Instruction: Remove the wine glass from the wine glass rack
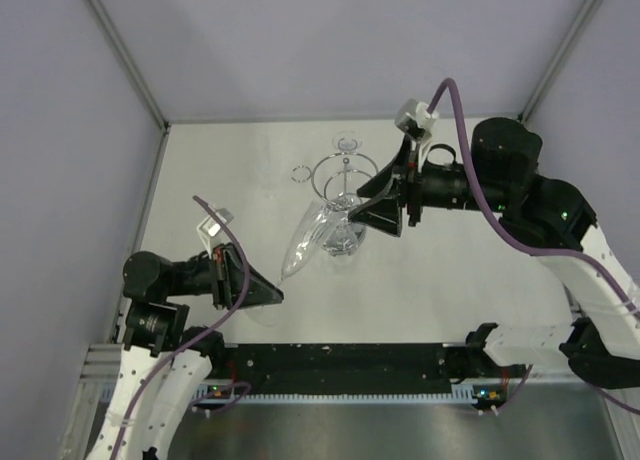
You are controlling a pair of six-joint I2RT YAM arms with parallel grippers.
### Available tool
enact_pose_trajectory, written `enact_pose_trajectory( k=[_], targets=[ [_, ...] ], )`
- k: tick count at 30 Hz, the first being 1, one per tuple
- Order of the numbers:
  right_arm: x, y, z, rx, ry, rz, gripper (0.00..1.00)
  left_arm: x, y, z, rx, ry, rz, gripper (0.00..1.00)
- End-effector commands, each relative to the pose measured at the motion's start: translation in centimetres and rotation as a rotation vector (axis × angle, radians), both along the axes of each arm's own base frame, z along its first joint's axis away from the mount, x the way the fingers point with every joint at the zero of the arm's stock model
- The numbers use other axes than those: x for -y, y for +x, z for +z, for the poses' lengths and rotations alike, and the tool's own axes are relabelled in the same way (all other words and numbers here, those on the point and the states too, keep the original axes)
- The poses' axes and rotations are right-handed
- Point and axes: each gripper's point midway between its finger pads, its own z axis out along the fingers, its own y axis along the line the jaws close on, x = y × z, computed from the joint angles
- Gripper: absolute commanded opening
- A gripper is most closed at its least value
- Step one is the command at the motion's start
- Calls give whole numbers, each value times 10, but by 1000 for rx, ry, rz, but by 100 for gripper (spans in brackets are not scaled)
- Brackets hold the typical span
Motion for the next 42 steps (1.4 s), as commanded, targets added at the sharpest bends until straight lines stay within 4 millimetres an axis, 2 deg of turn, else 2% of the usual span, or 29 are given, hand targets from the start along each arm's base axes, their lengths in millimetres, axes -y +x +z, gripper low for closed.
enact_pose_trajectory(
  k=[1, 7, 18, 22, 30, 36, 37, 40, 42],
  targets=[
    [-14, -18, 23, -15, 61, 162, 59, -3, -17, 7, 118, -3, -37, 0],
    [-30, -23, 21, -71, 59, 259, 59, -4, -18, 5, 124, -3, -38, 0],
    [-43, -32, 11, -143, 48, 372, 54, -4, -20, 7, 144, -6, -38, 0],
    [-47, -33, 9, -164, 46, 402, 49, -4, -19, 6, 147, -6, -36, 0],
    [-50, -36, 6, -189, 41, 439, 29, -4, -18, 7, 157, -7, -35, 0],
    [-50, -37, 5, -192, 40, 445, 5, -4, -19, 7, 165, -7, -33, 1],
    [-50, -38, 5, -194, 40, 448, 1, -4, -18, 7, 165, -6, -30, 7],
    [-50, -40, 5, -197, 41, 458, 0, -3, -14, 2, 147, 3, -21, 36],
    [-48, -41, 5, -200, 41, 462, 0, -3, -13, 1, 156, 4, -19, 50]
  ],
)
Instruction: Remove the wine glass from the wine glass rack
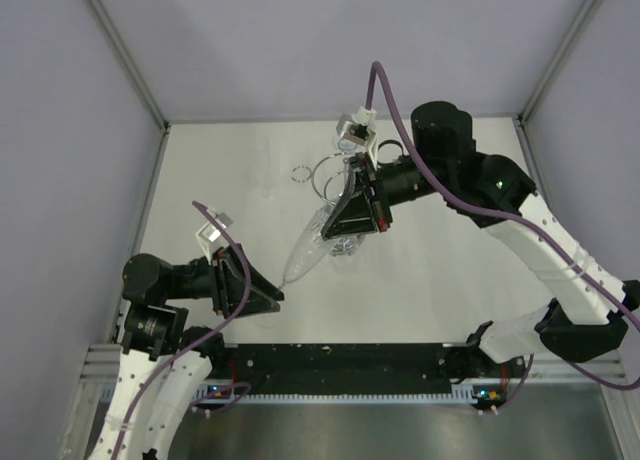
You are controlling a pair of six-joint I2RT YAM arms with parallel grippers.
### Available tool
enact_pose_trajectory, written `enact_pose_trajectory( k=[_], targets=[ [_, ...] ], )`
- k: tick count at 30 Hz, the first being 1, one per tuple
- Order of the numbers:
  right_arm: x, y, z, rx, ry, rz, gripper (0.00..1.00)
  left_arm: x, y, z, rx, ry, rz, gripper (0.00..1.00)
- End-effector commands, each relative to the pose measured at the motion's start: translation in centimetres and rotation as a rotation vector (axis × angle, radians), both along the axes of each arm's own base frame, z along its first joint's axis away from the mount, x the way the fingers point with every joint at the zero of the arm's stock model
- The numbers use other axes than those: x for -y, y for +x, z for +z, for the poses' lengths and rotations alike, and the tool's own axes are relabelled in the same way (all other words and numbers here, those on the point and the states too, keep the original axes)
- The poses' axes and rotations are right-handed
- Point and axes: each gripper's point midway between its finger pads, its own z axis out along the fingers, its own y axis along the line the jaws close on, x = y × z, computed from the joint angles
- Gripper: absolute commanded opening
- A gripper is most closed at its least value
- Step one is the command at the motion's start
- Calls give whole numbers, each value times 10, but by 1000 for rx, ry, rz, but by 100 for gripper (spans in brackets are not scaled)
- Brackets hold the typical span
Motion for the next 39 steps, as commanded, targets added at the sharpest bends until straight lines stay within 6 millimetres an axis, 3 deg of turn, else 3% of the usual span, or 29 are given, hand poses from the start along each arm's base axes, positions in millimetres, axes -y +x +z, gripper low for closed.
enact_pose_trajectory(
  k=[1, 5, 8, 12, 15, 18, 24, 31, 35, 39],
  targets=[
    [5, -4, 20, 52, 67, 15, 0, -1, -3, 7, 75, -6, 3, 55],
    [11, -10, 22, 58, 75, 19, 0, -1, 0, 12, 140, -9, 33, 66],
    [18, -13, 21, 61, 75, 5, 0, 0, 11, 11, 146, 7, 75, 66],
    [33, -16, 12, 65, 49, -43, 0, -3, 46, -3, 123, 114, 257, 66],
    [43, -13, -8, 69, -12, -102, 0, -15, 80, -10, 95, 207, 471, 66],
    [49, -1, -41, 52, -109, -195, 0, -29, 102, -1, 112, 208, 642, 65],
    [90, 25, -97, 61, -336, -449, 0, -53, 115, 10, 155, 224, 840, 65],
    [152, 70, -148, 76, -604, -851, 0, -56, 116, 0, 129, 249, 852, 64],
    [196, 119, -163, 89, -723, -1130, 0, -53, 118, -6, 106, 236, 846, 64],
    [235, 182, -159, 90, -736, -1398, 0, -48, 116, -12, 83, 221, 816, 63]
  ],
)
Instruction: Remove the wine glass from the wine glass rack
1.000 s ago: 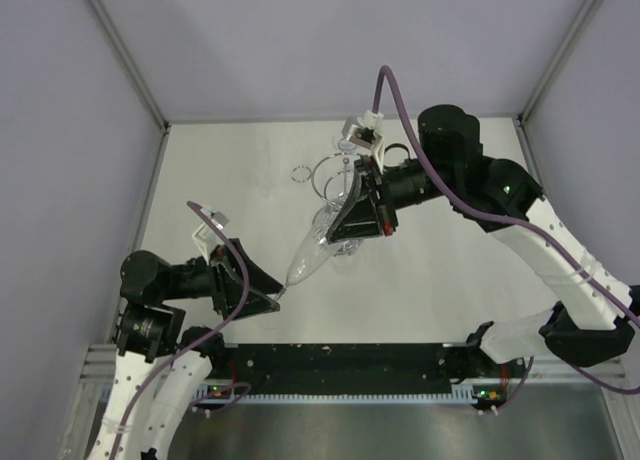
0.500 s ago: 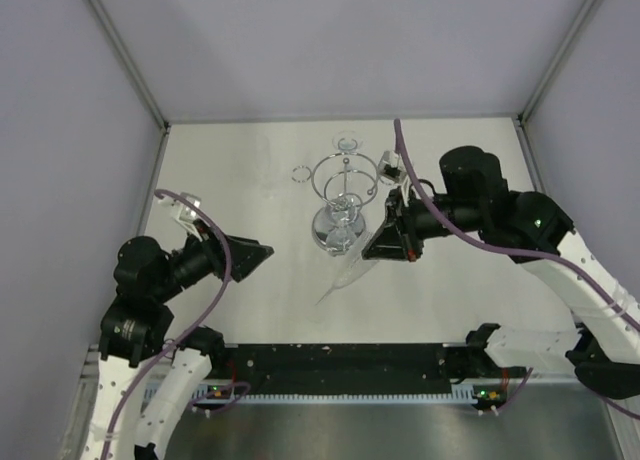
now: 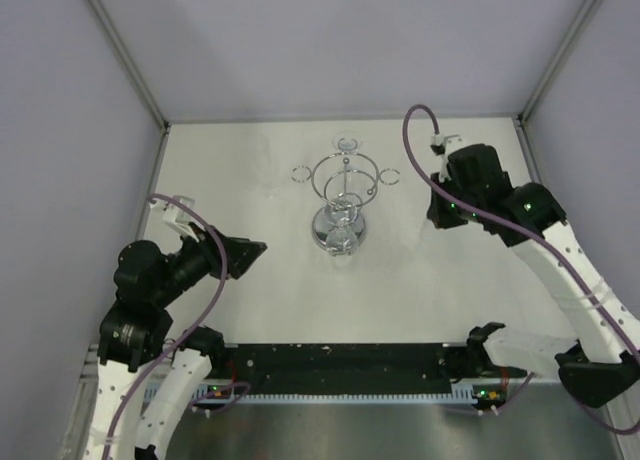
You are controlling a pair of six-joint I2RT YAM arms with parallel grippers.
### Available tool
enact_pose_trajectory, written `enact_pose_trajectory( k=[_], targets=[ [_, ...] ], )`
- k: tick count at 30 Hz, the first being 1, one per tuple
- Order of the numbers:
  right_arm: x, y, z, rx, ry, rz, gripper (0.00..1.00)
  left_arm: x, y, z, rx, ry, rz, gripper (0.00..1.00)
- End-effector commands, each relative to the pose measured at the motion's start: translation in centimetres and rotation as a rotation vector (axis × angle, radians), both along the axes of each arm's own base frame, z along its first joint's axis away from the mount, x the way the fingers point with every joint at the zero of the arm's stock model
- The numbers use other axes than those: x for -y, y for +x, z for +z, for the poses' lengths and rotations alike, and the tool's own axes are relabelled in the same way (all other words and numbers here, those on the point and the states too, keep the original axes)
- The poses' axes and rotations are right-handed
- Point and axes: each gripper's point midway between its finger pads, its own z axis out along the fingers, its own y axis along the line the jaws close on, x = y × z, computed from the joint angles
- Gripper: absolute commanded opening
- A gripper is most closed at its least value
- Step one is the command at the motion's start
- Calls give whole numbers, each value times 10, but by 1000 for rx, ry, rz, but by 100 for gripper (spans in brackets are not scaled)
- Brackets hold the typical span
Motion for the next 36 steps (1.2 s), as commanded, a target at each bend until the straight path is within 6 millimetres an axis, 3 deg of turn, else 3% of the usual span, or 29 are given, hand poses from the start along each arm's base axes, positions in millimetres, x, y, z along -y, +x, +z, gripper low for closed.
enact_pose_trajectory(
  k=[1, 8, 9, 14, 16, 17, 18, 28, 36],
  targets=[
    [55, 78, 8, 132, -80, -340, 0, 5, -1, 2, 19, -38, -21, 63],
    [100, 174, 17, 161, -99, -563, 0, 3, -5, -8, 8, 26, -38, 69],
    [103, 187, 22, 171, -98, -577, 0, 1, -4, -11, -1, 36, -26, 78],
    [116, 224, 16, 171, -159, -633, 0, -6, 0, -23, -43, 64, 16, 80],
    [123, 234, 18, 176, -154, -655, 0, -9, 0, -26, -56, 73, 33, 81],
    [127, 239, 18, 176, -151, -666, 0, -10, 1, -28, -61, 78, 47, 87],
    [131, 244, 13, 163, -155, -674, 0, -12, 2, -30, -70, 83, 60, 98],
    [151, 262, -18, 81, -158, -720, 0, -13, 4, -39, -80, 97, 60, 98],
    [154, 267, -30, 55, -158, -721, 0, -15, 5, -45, -85, 110, 70, 98]
  ],
)
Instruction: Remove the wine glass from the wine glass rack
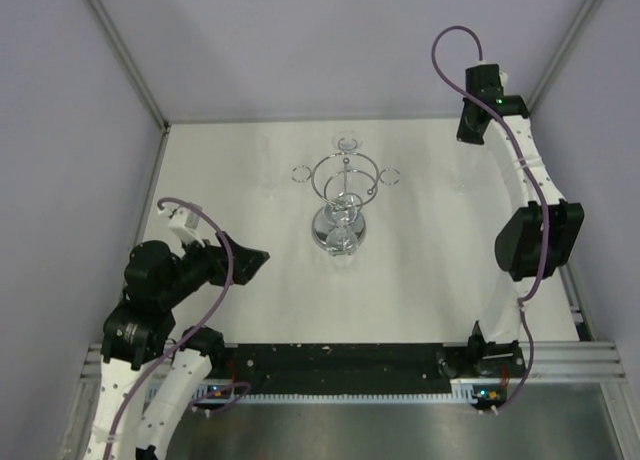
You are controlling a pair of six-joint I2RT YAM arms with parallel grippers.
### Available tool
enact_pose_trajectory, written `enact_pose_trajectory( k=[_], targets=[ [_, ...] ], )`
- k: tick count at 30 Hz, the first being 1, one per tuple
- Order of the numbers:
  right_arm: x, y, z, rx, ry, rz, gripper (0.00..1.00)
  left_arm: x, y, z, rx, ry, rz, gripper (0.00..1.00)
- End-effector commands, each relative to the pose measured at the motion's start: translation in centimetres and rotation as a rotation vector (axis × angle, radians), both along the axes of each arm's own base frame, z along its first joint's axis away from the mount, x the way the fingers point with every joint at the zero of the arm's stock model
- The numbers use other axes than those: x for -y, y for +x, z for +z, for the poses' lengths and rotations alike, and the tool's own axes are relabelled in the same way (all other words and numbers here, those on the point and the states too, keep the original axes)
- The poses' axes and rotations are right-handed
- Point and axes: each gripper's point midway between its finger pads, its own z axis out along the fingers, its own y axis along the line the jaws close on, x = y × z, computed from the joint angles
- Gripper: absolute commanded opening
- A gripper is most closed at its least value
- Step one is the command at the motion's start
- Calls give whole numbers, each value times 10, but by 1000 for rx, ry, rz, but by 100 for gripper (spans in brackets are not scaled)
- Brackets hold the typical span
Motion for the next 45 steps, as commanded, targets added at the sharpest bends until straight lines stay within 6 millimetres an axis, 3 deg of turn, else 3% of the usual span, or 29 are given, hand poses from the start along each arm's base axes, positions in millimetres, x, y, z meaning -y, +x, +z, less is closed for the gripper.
enact_pose_trajectory(
  k=[1, 10, 15, 23, 26, 33, 39, 42, 45],
  targets=[
    [5, 9, 16, 52, 15, -19, 0, -1, 4, 0, 31, 11, 2, 98],
    [5, 11, 9, 40, 26, -14, 1, -1, 4, 2, 36, 20, -3, 98],
    [5, 11, 7, 36, 36, -11, 17, 1, 5, -1, 27, 18, -8, 98],
    [4, 12, 6, 35, 43, -7, 32, 1, 6, -1, 32, 23, -15, 98],
    [4, 12, 14, 54, 45, -10, 38, 1, 6, -1, 33, 22, -18, 98],
    [0, 0, 78, 202, 84, -5, 44, 6, 6, 3, 31, -1, -33, 98],
    [1, -32, 132, 327, 100, -3, 44, 25, -3, 14, 7, -122, -129, 98],
    [-12, -53, 152, 385, 138, 54, 45, 36, -6, 19, -9, -200, -177, 98],
    [-32, -73, 160, 427, 210, 139, 45, 45, -4, 20, -39, -286, -205, 97]
  ],
)
